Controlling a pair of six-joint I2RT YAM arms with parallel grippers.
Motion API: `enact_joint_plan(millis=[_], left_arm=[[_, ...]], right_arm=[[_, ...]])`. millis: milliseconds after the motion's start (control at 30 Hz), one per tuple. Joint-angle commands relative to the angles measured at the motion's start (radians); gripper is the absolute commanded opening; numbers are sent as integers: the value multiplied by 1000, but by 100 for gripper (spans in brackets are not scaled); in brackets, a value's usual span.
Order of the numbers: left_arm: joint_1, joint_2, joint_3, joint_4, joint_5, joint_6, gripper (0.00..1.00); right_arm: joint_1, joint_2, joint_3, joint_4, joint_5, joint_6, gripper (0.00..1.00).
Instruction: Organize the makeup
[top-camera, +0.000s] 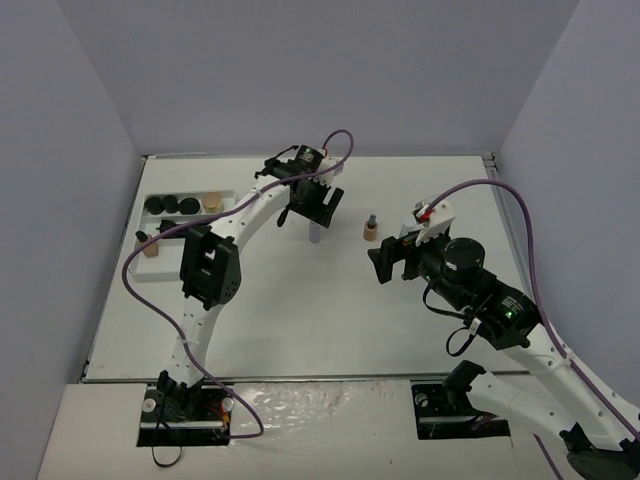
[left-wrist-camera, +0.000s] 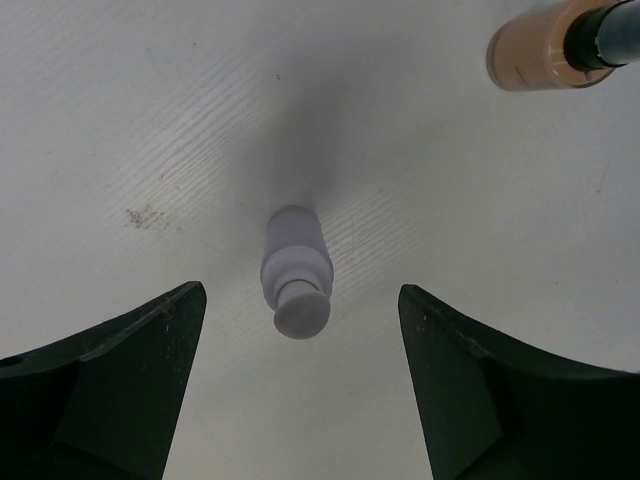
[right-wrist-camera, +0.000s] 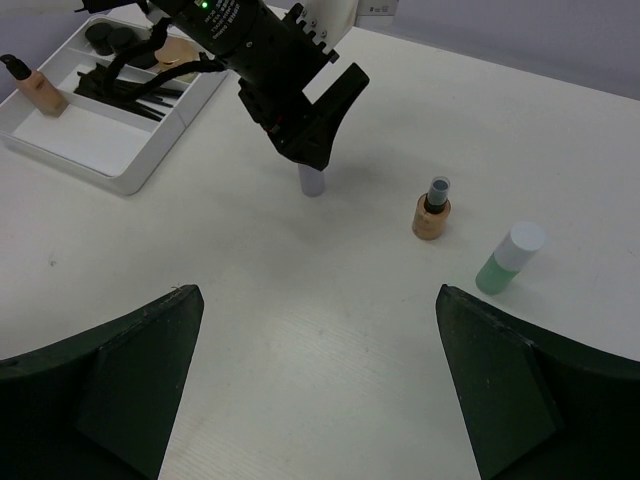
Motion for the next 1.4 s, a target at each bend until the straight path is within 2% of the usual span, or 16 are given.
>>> enact_joint_plan(millis=[0, 233, 500, 633, 1000, 1200, 1367], left_arm=[[-6, -34, 60, 54, -34, -22, 70], [-19, -14, 58, 53, -53, -33, 60], [-36, 0, 51, 43, -78, -33, 53], [-38, -1, 43, 45, -94, -39, 43], [-38, -56, 0, 48, -126, -48, 3], [-23, -207, -63, -3, -231, -77, 0], [32, -382, -215, -23, -335, -111, 0]], right_arm=[[-1, -14, 10, 50, 36, 6, 100], [-1, -20, 6, 45, 42, 4, 100], [-1, -32, 1, 42, 44, 3, 100], [-1, -34, -4, 44, 42, 4, 100], [-2, -41, -12, 45, 43, 2, 100], [-2, -34, 0, 44, 39, -12, 100], [-2, -29, 3, 47, 38, -30, 100]])
